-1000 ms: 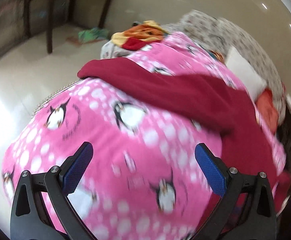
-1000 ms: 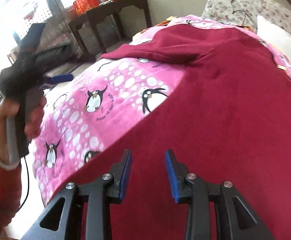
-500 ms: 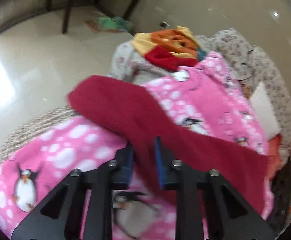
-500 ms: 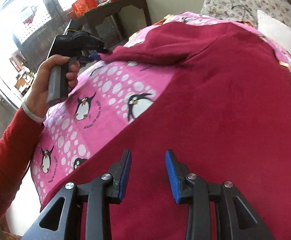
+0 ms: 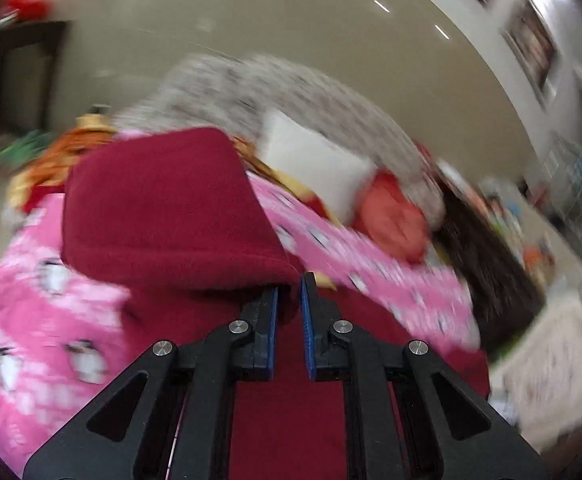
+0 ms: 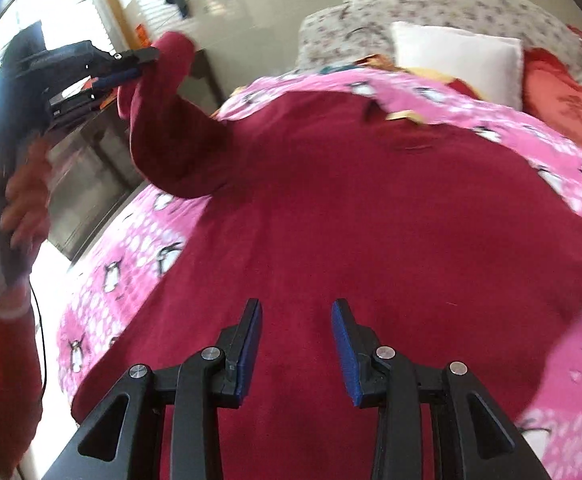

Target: Fold small clothes

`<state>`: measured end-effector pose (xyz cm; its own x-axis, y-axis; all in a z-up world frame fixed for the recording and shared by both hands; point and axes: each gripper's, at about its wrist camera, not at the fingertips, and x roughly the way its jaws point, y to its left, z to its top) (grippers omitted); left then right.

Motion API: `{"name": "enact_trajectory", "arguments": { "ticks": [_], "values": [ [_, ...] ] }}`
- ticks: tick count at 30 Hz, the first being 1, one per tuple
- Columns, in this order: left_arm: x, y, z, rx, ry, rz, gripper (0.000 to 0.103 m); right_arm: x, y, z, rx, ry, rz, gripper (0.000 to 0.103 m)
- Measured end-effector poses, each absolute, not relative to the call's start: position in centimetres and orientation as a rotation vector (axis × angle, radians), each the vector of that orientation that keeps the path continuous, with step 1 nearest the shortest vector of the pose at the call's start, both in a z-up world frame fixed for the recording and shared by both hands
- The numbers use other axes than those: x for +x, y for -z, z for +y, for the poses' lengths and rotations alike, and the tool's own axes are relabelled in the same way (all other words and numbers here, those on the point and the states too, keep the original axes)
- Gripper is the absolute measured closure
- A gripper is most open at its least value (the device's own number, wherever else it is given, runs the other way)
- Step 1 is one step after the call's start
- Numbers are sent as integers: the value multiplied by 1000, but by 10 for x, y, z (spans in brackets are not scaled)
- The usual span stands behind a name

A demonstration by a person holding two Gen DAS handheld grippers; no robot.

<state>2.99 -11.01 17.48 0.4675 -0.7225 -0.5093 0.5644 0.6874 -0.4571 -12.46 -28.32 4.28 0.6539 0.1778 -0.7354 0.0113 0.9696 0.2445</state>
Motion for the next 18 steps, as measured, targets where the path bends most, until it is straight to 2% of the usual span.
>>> {"name": "enact_trajectory", "arguments": {
  "ticks": [2,3,4,6,8,11,12,13,15,18],
  "values": [
    [16,-154,-140,-178,898,769,93,-136,-45,-298,257,-56,841,59],
    [6,-134,-158,-138,982,806,89,-141,-46,-304,272,-37,834,54],
    [2,-125,-167,-120,1027,838,79,-145,-46,-310,290,-16,827,53],
    [-4,-94,-185,-109,1126,962,69,-151,-46,-318,299,13,826,53],
    [-6,-80,-183,-143,1124,1006,69,-155,-50,-323,278,42,828,53],
    [-2,-84,-154,-148,1051,963,67,-157,-57,-320,240,47,807,53],
    [-3,-90,-139,-136,1011,923,61,-155,-58,-317,230,41,799,51],
    [-8,-95,-128,-123,965,892,48,-151,-60,-314,218,37,794,48],
    [-5,-99,-101,-100,828,824,33,-139,-61,-309,196,31,783,43],
    [5,-93,-76,-120,768,828,32,-116,-57,-310,144,112,779,42]
  ]
}}
